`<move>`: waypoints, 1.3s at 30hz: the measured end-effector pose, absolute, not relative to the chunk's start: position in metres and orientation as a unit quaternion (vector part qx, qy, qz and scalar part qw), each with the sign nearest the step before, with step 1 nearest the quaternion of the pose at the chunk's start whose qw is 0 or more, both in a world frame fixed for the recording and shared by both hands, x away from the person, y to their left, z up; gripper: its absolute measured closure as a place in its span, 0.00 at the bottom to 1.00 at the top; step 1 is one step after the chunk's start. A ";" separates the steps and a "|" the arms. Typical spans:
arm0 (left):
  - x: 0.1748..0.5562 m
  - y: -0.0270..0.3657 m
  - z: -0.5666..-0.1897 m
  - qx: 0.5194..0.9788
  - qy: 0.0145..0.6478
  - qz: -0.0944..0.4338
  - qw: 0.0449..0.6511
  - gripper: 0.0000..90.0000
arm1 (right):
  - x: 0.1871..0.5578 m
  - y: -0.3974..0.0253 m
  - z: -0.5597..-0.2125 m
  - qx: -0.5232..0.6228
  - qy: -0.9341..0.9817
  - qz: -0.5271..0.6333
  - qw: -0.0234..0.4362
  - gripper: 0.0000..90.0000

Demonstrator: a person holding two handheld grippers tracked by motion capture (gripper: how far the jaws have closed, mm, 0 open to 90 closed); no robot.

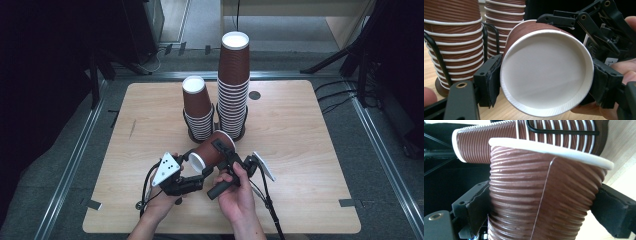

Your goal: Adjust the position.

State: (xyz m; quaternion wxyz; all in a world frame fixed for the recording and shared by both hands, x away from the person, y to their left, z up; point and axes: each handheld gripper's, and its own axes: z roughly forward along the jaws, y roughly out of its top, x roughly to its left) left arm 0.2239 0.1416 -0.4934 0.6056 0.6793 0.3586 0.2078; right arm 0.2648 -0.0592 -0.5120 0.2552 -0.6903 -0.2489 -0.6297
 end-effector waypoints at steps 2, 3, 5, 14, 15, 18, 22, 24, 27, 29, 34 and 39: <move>0.224 0.142 -0.493 0.680 0.357 0.208 0.606 0.25 | 0.264 -0.060 -0.511 -0.687 -0.254 -0.633 0.251 0.10; 0.224 0.142 -0.493 0.680 0.357 0.208 0.606 0.25 | 0.264 -0.060 -0.511 -0.686 -0.254 -0.636 0.248 0.11; 0.224 0.142 -0.494 0.683 0.355 0.204 0.606 0.25 | 0.263 -0.060 -0.511 -0.682 -0.258 -0.638 0.246 0.12; 0.222 0.141 -0.495 0.686 0.339 0.209 0.609 0.25 | 0.260 -0.062 -0.508 -0.664 -0.273 -0.657 0.231 0.15; 0.222 0.140 -0.495 0.686 0.338 0.209 0.610 0.25 | 0.260 -0.062 -0.508 -0.661 -0.276 -0.660 0.229 0.15; 0.222 0.141 -0.495 0.686 0.337 0.205 0.611 0.24 | 0.259 -0.063 -0.507 -0.655 -0.281 -0.663 0.228 0.15; 0.222 0.141 -0.494 0.684 0.337 0.196 0.616 0.24 | 0.258 -0.065 -0.506 -0.646 -0.288 -0.671 0.223 0.15; 0.222 0.141 -0.494 0.685 0.336 0.194 0.616 0.23 | 0.258 -0.066 -0.506 -0.643 -0.289 -0.675 0.218 0.15; 0.222 0.141 -0.494 0.685 0.335 0.184 0.620 0.19 | 0.258 -0.069 -0.504 -0.643 -0.285 -0.679 0.210 0.15; 0.223 0.142 -0.494 0.686 0.339 0.179 0.619 0.16 | 0.259 -0.073 -0.503 -0.643 -0.278 -0.685 0.199 0.15; 0.225 0.143 -0.494 0.688 0.351 0.174 0.611 0.09 | 0.262 -0.082 -0.498 -0.645 -0.256 -0.699 0.174 0.15; 0.226 0.147 -0.494 0.688 0.364 0.172 0.604 0.03 | 0.268 -0.096 -0.494 -0.651 -0.250 -0.702 0.141 0.15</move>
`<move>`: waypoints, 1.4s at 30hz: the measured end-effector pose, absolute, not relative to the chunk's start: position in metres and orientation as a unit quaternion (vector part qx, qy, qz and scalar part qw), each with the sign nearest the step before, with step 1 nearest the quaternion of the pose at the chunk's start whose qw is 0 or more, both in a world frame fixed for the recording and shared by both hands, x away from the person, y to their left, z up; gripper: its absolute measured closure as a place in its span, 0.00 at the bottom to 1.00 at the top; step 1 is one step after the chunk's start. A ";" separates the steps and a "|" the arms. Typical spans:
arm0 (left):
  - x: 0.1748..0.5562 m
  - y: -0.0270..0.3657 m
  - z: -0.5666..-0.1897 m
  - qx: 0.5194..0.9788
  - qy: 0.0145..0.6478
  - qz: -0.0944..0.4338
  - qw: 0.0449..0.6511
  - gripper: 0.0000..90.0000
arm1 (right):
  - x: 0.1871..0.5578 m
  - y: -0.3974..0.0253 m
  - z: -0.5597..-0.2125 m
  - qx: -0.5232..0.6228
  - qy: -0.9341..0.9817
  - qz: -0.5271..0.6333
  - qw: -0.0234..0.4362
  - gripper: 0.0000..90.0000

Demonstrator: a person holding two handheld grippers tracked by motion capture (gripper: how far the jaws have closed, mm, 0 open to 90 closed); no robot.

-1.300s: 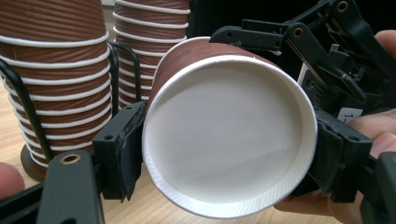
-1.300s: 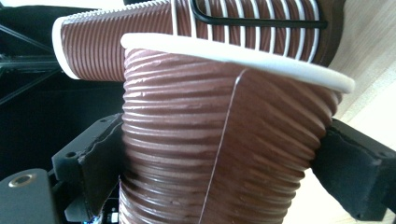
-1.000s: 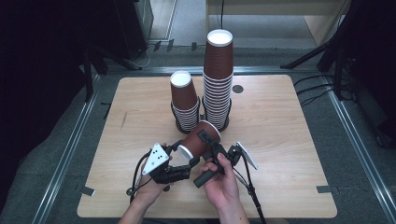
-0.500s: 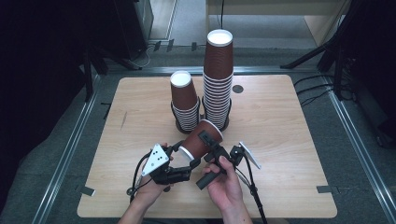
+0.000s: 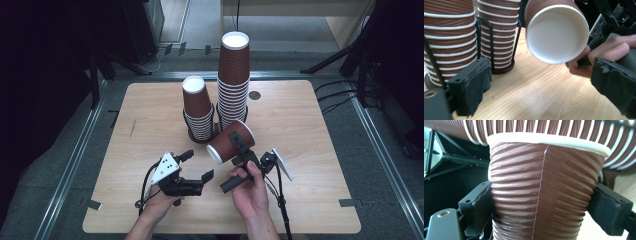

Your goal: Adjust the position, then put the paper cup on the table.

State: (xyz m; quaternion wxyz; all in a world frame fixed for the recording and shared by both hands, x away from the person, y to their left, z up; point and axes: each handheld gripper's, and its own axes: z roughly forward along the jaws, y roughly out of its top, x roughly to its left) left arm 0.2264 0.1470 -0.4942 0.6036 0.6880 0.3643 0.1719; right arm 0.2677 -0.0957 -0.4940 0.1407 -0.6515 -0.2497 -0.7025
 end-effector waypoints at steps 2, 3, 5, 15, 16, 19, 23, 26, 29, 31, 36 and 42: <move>0.227 0.148 -0.494 0.689 0.369 0.170 0.600 0.02 | 0.269 -0.100 -0.493 -0.653 -0.257 -0.701 0.126 0.15; 0.228 0.149 -0.494 0.688 0.373 0.168 0.600 0.02 | 0.270 -0.102 -0.493 -0.653 -0.262 -0.700 0.119 0.15; 0.228 0.150 -0.494 0.688 0.376 0.168 0.597 0.01 | 0.271 -0.106 -0.492 -0.654 -0.268 -0.700 0.105 0.15; 0.227 0.160 -0.496 0.686 0.403 0.173 0.580 0.00 | 0.273 -0.134 -0.484 -0.643 -0.349 -0.674 -0.101 0.15; 0.227 0.162 -0.496 0.685 0.406 0.174 0.579 0.00 | 0.273 -0.139 -0.484 -0.636 -0.359 -0.672 -0.126 0.15; 0.226 0.172 -0.497 0.678 0.422 0.176 0.576 0.00 | 0.275 -0.151 -0.482 -0.624 -0.389 -0.654 -0.180 0.15; 0.224 0.185 -0.501 0.674 0.435 0.183 0.568 0.00 | 0.278 -0.165 -0.482 -0.608 -0.416 -0.636 -0.228 0.15; 0.222 0.197 -0.507 0.668 0.447 0.194 0.563 0.00 | 0.281 -0.171 -0.484 -0.601 -0.433 -0.627 -0.243 0.15; 0.220 0.207 -0.512 0.663 0.461 0.209 0.552 0.00 | 0.284 -0.173 -0.488 -0.594 -0.448 -0.615 -0.261 0.15; 0.218 0.215 -0.516 0.654 0.473 0.218 0.548 0.00 | 0.286 -0.173 -0.493 -0.586 -0.460 -0.608 -0.275 0.15; 0.212 0.234 -0.521 0.641 0.492 0.232 0.542 0.00 | 0.290 -0.174 -0.502 -0.585 -0.479 -0.589 -0.285 0.14; 0.208 0.258 -0.525 0.636 0.510 0.248 0.523 0.00 | 0.298 -0.182 -0.511 -0.586 -0.481 -0.578 -0.300 0.15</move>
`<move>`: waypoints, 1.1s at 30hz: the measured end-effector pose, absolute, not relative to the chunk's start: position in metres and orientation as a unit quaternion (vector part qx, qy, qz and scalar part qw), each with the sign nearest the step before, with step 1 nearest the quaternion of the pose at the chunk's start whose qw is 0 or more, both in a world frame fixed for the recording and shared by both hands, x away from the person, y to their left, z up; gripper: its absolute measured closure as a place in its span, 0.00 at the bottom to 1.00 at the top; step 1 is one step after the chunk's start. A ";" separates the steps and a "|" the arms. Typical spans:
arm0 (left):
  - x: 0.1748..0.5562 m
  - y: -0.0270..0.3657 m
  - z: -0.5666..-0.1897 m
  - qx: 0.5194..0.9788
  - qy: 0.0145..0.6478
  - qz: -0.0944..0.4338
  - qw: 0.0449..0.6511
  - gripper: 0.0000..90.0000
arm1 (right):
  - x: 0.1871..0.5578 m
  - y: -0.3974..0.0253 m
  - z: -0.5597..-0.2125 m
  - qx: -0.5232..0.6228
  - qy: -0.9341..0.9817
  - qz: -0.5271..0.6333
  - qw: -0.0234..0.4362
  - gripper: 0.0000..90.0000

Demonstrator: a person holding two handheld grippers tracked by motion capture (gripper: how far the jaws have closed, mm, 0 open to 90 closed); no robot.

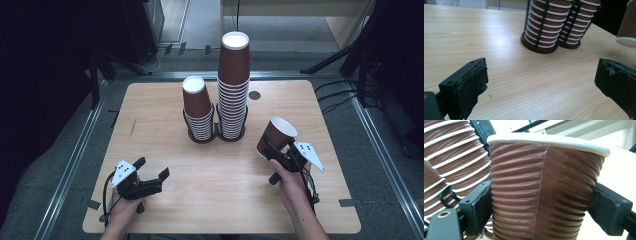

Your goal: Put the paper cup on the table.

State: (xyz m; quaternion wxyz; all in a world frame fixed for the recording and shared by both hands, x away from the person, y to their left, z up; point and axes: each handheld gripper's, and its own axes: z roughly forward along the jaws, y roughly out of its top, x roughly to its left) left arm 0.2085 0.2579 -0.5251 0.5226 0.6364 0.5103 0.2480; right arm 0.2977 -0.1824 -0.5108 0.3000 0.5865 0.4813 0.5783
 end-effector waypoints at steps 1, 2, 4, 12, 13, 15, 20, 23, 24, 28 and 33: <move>0.208 0.262 -0.526 0.636 0.512 0.253 0.519 0.00 | 0.299 -0.184 -0.512 0.591 0.481 0.566 0.316 0.15; 0.207 0.266 -0.527 0.634 0.515 0.256 0.517 0.00 | 0.301 -0.186 -0.513 0.593 0.481 0.559 0.322 0.15; 0.206 0.274 -0.528 0.624 0.525 0.260 0.518 0.00 | 0.303 -0.189 -0.515 0.596 0.476 0.558 0.326 0.15; 0.205 0.302 -0.538 0.592 0.559 0.296 0.500 0.00 | 0.312 -0.197 -0.517 0.602 0.479 0.542 0.336 0.15; 0.205 0.304 -0.539 0.587 0.563 0.296 0.501 0.00 | 0.312 -0.198 -0.516 0.599 0.484 0.544 0.333 0.15; 0.206 0.305 -0.540 0.583 0.565 0.300 0.501 0.00 | 0.315 -0.199 -0.515 0.595 0.494 0.547 0.321 0.15; 0.203 0.305 -0.542 0.587 0.567 0.294 0.498 0.00 | 0.325 -0.204 -0.515 0.602 0.492 0.543 0.319 0.15; 0.201 0.307 -0.544 0.595 0.569 0.294 0.485 0.00 | 0.330 -0.205 -0.516 0.589 0.500 0.548 0.321 0.15; 0.201 0.309 -0.544 0.594 0.569 0.293 0.487 0.00 | 0.332 -0.206 -0.516 0.583 0.502 0.549 0.326 0.15; 0.201 0.311 -0.546 0.587 0.576 0.295 0.486 0.00 | 0.339 -0.208 -0.519 0.578 0.487 0.562 0.336 0.15; 0.201 0.312 -0.547 0.587 0.573 0.294 0.490 0.00 | 0.349 -0.207 -0.529 0.549 0.495 0.551 0.387 0.15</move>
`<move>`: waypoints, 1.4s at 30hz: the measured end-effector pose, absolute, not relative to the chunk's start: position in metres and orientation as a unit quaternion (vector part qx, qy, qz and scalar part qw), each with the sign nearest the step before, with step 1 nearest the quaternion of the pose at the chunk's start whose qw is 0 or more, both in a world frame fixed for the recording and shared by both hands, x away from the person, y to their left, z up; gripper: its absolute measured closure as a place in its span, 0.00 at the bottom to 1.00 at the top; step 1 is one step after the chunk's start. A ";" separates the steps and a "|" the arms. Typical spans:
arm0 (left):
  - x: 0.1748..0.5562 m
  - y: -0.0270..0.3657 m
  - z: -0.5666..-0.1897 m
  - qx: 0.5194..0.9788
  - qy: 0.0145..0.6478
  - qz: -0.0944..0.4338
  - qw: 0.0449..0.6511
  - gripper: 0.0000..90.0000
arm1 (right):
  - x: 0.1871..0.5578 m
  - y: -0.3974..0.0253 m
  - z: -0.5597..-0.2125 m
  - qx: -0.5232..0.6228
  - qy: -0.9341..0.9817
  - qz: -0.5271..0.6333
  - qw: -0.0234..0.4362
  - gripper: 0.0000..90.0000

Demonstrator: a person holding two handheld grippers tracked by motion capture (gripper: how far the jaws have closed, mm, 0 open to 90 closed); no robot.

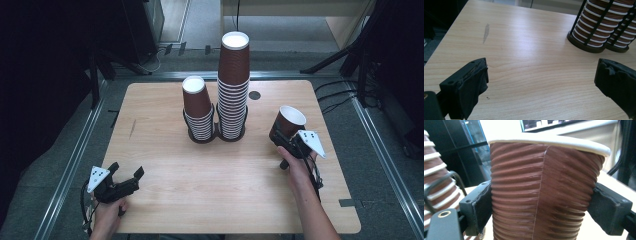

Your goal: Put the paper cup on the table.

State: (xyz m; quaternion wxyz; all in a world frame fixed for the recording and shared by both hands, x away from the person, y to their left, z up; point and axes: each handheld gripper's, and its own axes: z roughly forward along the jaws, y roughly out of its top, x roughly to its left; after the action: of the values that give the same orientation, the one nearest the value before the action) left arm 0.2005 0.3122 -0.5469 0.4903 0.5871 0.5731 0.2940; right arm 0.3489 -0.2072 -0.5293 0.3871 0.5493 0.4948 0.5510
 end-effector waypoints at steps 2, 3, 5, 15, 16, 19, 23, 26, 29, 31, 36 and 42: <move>0.200 0.313 -0.547 0.586 0.573 0.291 0.493 0.00 | 0.353 -0.206 -0.532 0.548 0.505 0.550 0.378 0.15; 0.200 0.313 -0.547 0.586 0.574 0.291 0.493 0.00 | 0.354 -0.205 -0.533 0.549 0.507 0.550 0.374 0.15; 0.199 0.314 -0.547 0.583 0.574 0.290 0.496 0.00 | 0.357 -0.205 -0.533 0.543 0.512 0.558 0.363 0.15; 0.200 0.313 -0.548 0.581 0.581 0.290 0.491 0.00 | 0.363 -0.206 -0.533 0.512 0.546 0.533 0.395 0.15; 0.200 0.313 -0.548 0.581 0.582 0.289 0.491 0.00 | 0.364 -0.206 -0.533 0.513 0.546 0.529 0.397 0.15; 0.200 0.313 -0.548 0.581 0.582 0.289 0.490 0.00 | 0.365 -0.207 -0.536 0.517 0.552 0.518 0.400 0.15; 0.200 0.313 -0.549 0.581 0.586 0.288 0.486 0.00 | 0.367 -0.207 -0.539 0.536 0.552 0.502 0.395 0.14; 0.201 0.314 -0.549 0.579 0.589 0.286 0.486 0.00 | 0.369 -0.209 -0.541 0.547 0.555 0.493 0.388 0.14; 0.201 0.314 -0.549 0.580 0.589 0.285 0.485 0.00 | 0.369 -0.210 -0.542 0.550 0.555 0.491 0.385 0.14; 0.201 0.314 -0.549 0.580 0.589 0.285 0.485 0.00 | 0.369 -0.211 -0.542 0.549 0.557 0.491 0.384 0.14; 0.201 0.313 -0.549 0.580 0.590 0.285 0.485 0.00 | 0.368 -0.208 -0.539 0.539 0.577 0.477 0.385 0.14; 0.201 0.313 -0.549 0.580 0.589 0.287 0.484 0.00 | 0.364 -0.207 -0.537 0.538 0.589 0.469 0.378 0.14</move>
State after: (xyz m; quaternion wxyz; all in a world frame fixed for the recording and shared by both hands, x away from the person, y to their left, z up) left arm 0.2011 0.3128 -0.5491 0.4836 0.5803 0.5892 0.2866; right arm 0.3637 -0.2067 -0.5374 0.3784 0.5379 0.5895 0.4690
